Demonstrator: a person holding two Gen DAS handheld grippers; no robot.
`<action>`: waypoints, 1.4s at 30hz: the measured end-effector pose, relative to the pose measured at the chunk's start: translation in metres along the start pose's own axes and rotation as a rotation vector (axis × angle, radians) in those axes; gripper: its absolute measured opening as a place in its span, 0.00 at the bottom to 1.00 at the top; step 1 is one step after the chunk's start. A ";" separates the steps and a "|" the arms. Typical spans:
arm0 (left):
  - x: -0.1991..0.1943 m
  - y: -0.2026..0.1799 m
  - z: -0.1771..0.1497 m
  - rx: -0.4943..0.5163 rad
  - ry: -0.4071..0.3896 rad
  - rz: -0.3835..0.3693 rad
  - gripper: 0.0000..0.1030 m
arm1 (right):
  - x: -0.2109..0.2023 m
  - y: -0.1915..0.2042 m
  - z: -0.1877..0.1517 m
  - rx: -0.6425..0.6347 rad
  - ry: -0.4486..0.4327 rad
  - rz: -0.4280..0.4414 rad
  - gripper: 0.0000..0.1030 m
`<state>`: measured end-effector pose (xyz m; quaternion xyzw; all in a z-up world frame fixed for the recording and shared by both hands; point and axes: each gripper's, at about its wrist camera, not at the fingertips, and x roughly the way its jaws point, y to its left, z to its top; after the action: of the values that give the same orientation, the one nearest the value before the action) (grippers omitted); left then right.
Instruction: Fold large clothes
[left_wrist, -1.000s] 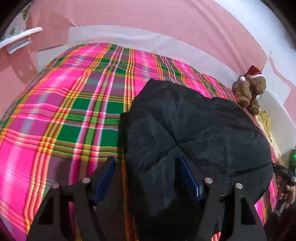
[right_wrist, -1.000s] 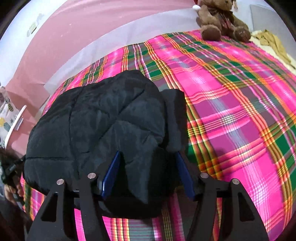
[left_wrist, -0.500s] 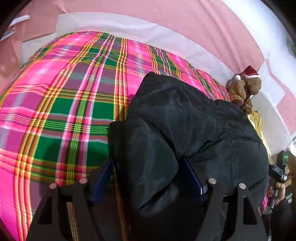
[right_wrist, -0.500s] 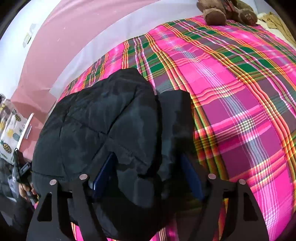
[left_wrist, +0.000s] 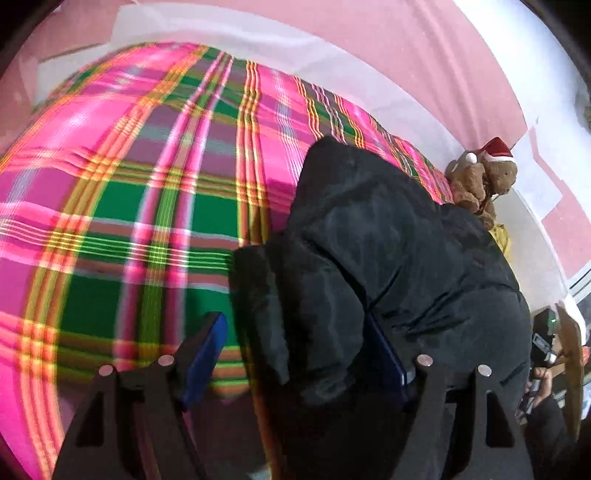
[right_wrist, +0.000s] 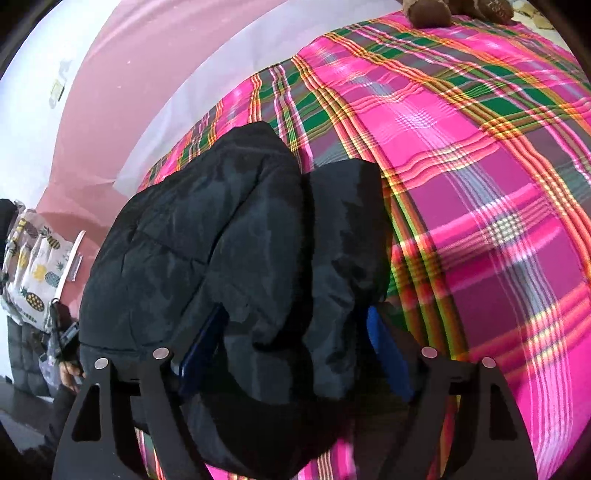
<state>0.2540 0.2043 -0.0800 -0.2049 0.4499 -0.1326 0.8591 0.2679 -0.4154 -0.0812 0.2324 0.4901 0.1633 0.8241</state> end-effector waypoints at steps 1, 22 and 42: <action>0.004 0.000 0.000 -0.002 0.001 -0.006 0.80 | 0.003 -0.002 0.001 0.004 0.005 0.006 0.79; 0.019 -0.021 -0.009 0.058 -0.021 -0.023 0.66 | 0.033 0.003 0.015 0.007 0.032 0.094 0.59; -0.053 -0.089 -0.006 0.222 -0.150 0.119 0.25 | -0.027 0.047 0.025 -0.088 -0.068 0.111 0.27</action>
<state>0.2155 0.1464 -0.0026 -0.0910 0.3783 -0.1147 0.9140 0.2756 -0.3952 -0.0253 0.2281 0.4405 0.2222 0.8394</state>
